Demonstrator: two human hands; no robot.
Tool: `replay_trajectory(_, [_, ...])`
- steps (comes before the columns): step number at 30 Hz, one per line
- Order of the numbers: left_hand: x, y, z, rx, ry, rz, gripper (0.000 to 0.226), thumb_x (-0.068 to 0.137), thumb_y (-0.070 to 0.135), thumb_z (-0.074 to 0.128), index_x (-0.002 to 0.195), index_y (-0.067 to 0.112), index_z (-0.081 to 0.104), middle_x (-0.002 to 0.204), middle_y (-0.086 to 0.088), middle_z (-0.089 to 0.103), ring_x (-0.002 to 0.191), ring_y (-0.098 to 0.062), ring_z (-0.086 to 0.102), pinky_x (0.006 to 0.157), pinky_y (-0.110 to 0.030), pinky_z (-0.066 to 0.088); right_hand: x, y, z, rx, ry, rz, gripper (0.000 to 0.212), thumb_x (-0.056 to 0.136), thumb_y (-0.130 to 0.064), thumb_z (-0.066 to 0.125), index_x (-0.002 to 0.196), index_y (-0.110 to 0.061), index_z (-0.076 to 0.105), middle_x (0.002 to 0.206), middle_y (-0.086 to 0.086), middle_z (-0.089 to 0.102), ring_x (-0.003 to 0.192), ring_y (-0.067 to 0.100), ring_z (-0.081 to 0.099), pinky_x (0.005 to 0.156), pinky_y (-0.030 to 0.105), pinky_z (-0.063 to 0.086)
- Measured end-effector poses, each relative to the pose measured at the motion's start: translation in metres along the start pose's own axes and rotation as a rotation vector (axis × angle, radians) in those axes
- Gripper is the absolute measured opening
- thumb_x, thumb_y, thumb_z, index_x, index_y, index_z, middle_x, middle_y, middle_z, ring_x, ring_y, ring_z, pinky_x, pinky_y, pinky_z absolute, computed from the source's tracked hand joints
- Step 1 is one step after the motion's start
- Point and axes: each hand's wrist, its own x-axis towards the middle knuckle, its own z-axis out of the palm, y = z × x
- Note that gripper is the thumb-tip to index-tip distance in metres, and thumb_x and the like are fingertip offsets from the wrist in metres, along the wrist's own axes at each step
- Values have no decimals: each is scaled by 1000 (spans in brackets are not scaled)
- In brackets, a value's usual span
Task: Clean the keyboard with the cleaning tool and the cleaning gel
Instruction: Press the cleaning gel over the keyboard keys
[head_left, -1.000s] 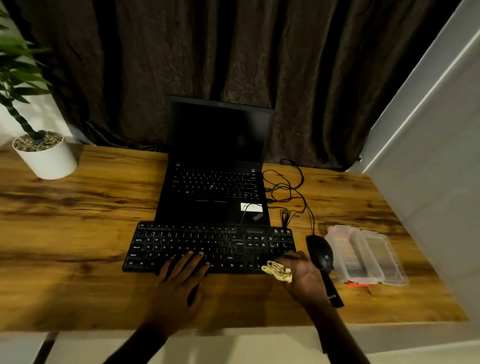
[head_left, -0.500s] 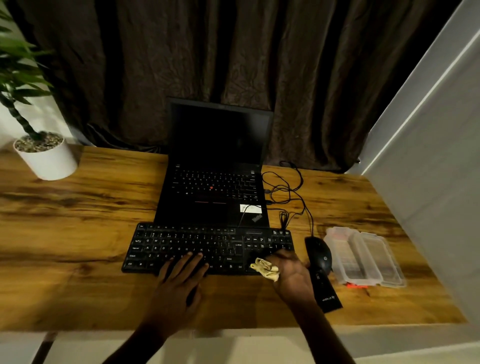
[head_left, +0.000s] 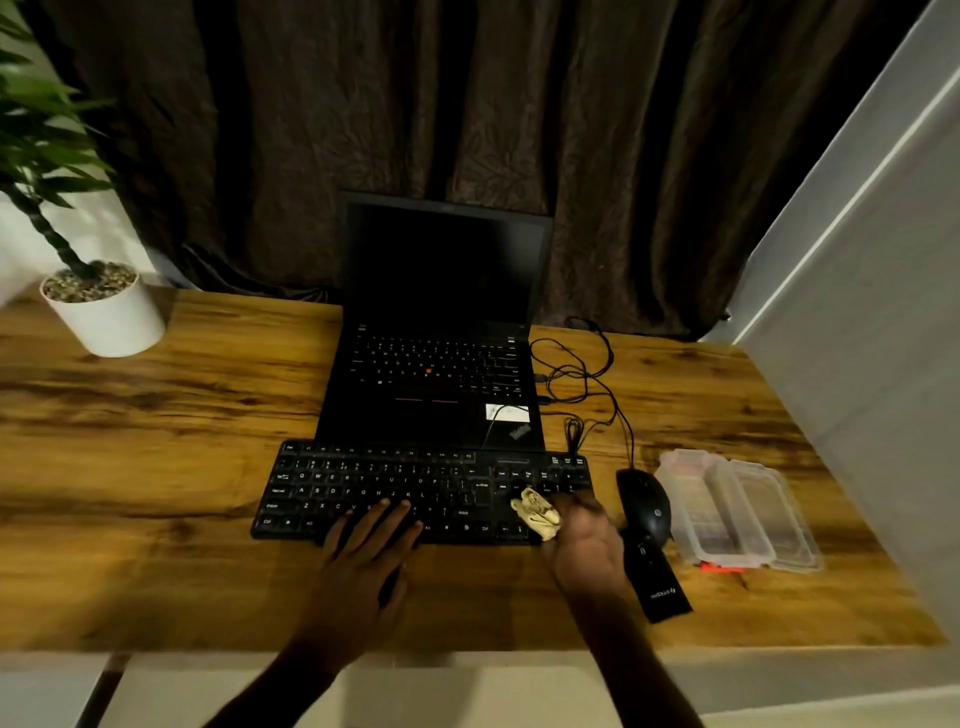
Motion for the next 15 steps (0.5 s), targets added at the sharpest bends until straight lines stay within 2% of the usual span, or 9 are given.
replay_trajectory(4, [0, -1, 0, 2, 2, 6, 50, 97, 43, 37, 142, 27, 51, 155, 1, 39, 145, -21, 31, 112, -55, 28, -1, -29, 6, -36, -50, -54, 47, 92, -19, 61, 134, -27, 42, 133, 4, 46, 112, 20, 55, 96, 33, 51])
replay_trajectory(9, [1, 0, 0, 26, -6, 6, 58, 100, 47, 18, 136, 23, 58, 153, -1, 42, 142, -23, 36, 110, -55, 29, -8, -57, 16, -53, -81, -221, 52, 90, -10, 59, 136, -24, 40, 141, 6, 35, 112, 22, 53, 95, 32, 51])
replay_trajectory(15, [1, 0, 0, 37, -19, -1, 60, 100, 45, 17, 132, 21, 61, 151, -4, 44, 140, -26, 38, 108, -56, 32, -12, -65, 19, -32, -69, -257, 55, 90, -10, 59, 140, -23, 40, 149, 6, 28, 118, 24, 51, 100, 34, 49])
